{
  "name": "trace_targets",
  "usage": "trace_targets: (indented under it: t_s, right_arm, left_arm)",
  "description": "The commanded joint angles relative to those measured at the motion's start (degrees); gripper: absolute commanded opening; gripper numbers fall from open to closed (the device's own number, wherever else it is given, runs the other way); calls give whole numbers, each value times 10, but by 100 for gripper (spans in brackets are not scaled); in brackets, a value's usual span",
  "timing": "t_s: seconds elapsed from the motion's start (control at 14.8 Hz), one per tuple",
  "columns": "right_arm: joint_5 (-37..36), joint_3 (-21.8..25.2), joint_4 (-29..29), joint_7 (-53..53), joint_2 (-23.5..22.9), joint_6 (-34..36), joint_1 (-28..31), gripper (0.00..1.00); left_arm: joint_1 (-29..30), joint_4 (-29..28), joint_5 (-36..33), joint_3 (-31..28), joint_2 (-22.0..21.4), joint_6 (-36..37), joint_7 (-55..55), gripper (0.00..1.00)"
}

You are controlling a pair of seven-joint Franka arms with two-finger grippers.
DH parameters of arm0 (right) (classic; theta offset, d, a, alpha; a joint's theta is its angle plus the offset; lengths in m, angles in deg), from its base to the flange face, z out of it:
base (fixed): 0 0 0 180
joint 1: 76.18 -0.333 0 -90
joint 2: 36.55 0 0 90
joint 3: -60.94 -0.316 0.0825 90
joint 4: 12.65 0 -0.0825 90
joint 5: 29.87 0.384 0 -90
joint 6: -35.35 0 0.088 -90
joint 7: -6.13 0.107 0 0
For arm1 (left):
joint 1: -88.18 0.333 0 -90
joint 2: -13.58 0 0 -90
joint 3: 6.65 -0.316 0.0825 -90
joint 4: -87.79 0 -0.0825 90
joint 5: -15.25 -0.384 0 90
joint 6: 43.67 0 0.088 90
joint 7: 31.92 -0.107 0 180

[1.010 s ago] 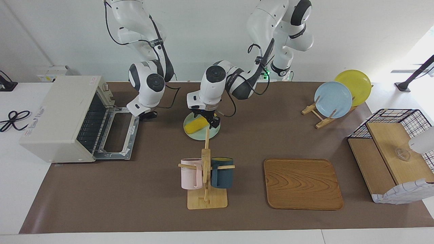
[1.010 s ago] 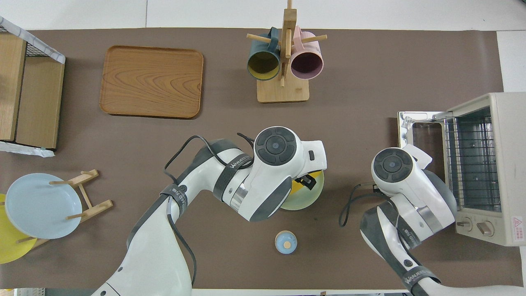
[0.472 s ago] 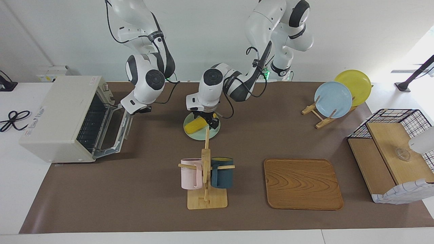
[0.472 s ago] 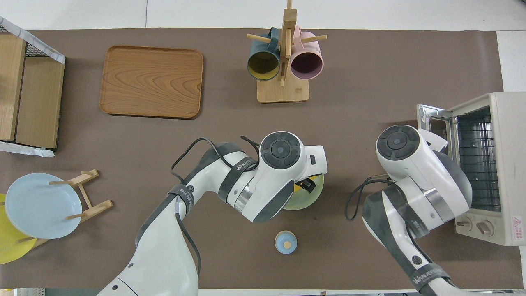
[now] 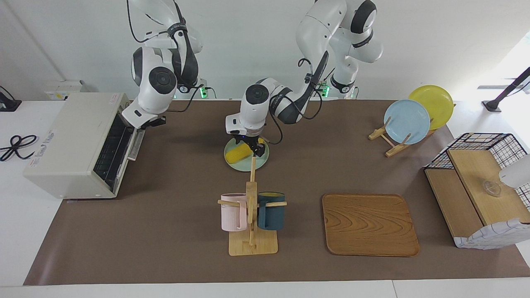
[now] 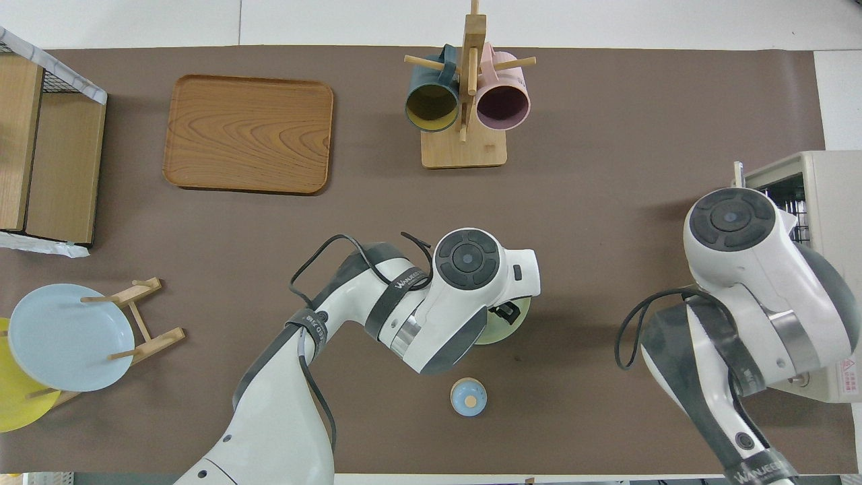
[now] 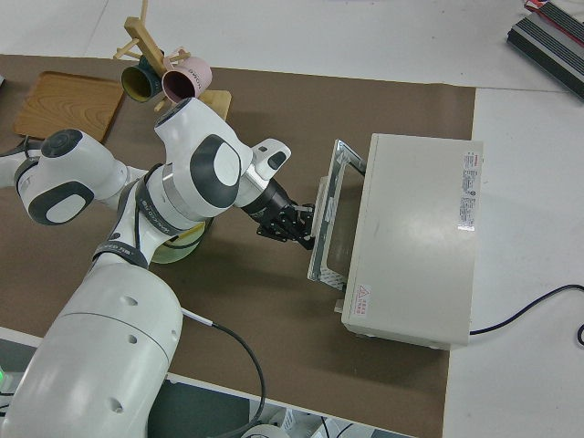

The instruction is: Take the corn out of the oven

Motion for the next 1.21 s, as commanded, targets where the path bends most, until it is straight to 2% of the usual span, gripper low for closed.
trace_targets:
  t_s: [0.0, 0.27, 0.34, 0.54, 0.67, 0.81, 0.94, 1.15]
  right_arm:
    - [-21, 3, -29, -65, -4, -33, 39, 0]
    - [-20, 2, -29, -96, 7, -25, 57, 0]
    - [-18, 3, -29, -97, 8, -25, 57, 0]
    - [4, 7, -29, -109, 19, -17, 57, 0]
    - [5, 13, -29, -115, 21, -14, 57, 0]
    - [45, 18, -29, -116, 32, 3, 57, 0]
    - [54, 21, -29, -117, 36, 6, 57, 0]
    - [56, 29, -29, -138, 37, 11, 57, 0]
  left_arm:
    - [-13, -31, -13, -8, -6, -39, 21, 100]
    - [-6, -29, -12, -8, -6, -32, 22, 100]
    - [-6, -29, -12, -8, -6, -32, 22, 93]
    - [-6, -27, -7, -7, -6, -31, 35, 58]
    - [-6, -25, -6, -6, -6, -30, 51, 43]
    - [-7, -23, 1, -6, -6, -29, 57, 33]
    - [-6, -14, 18, -7, -6, -19, 58, 23]
    - [4, -3, 26, -7, -13, 2, 60, 17]
